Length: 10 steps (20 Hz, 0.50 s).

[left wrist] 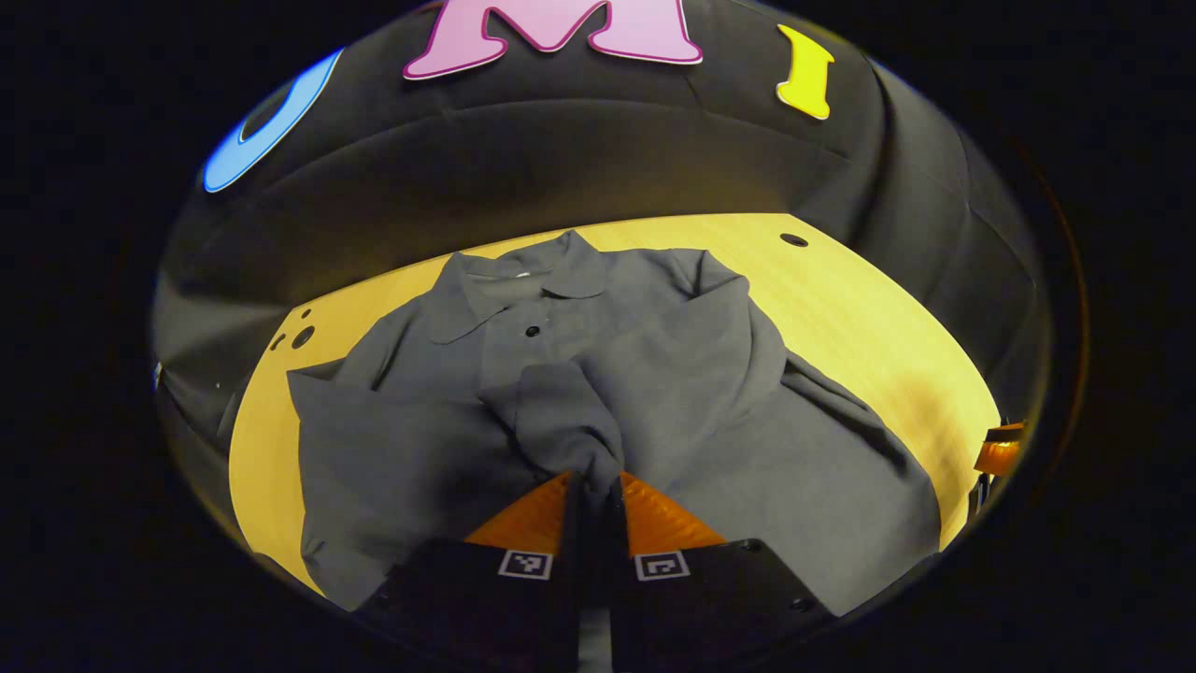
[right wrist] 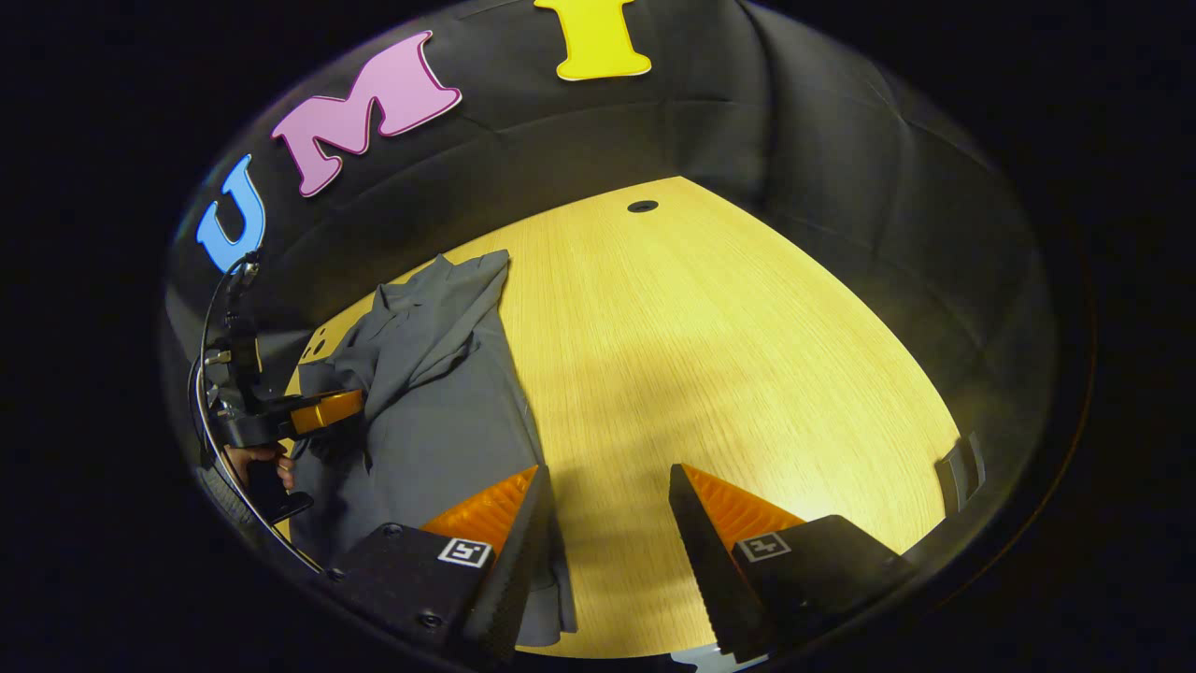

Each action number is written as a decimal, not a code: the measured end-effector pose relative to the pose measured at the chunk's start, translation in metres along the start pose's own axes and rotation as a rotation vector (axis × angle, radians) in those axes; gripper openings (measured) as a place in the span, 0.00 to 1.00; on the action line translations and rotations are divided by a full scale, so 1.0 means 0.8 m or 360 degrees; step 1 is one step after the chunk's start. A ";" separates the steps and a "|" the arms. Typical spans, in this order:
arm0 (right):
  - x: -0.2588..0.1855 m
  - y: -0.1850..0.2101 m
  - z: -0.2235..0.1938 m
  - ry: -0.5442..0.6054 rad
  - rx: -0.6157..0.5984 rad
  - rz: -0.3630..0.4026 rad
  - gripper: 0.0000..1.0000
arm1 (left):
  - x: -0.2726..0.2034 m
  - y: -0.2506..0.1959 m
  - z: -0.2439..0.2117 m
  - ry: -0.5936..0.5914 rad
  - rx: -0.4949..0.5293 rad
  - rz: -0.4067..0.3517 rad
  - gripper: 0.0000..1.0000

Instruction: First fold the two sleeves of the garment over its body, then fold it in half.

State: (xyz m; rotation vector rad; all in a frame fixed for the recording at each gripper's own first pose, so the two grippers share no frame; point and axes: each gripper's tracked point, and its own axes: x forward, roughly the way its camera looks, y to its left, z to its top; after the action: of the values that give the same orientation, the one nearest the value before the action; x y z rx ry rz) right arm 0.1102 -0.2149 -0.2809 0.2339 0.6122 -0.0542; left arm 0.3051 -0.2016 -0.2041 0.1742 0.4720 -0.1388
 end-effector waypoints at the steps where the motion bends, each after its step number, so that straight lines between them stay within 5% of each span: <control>1: -0.001 0.000 -0.001 0.0001 0.0000 0.0002 0.80 | -0.003 -0.007 0.001 -0.0007 0.0008 -0.0022 0.21; 3: 0.000 0.001 -0.002 0.0004 0.0002 0.0003 0.80 | -0.004 -0.020 0.005 -0.0024 0.0026 -0.0071 0.26; 5: -0.001 0.003 -0.004 0.0004 0.0003 0.0008 0.80 | -0.010 -0.033 0.007 -0.0034 0.0049 -0.0104 0.58; 10: -0.016 0.004 -0.012 -0.0008 0.0010 -0.0015 0.80 | -0.047 -0.088 0.017 -0.0117 0.0079 -0.0357 0.70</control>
State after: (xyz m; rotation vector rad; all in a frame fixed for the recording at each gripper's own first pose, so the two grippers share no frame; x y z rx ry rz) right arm 0.0948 -0.2099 -0.2804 0.2369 0.6083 -0.0658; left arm 0.2657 -0.2696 -0.1842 0.1640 0.4142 -0.3754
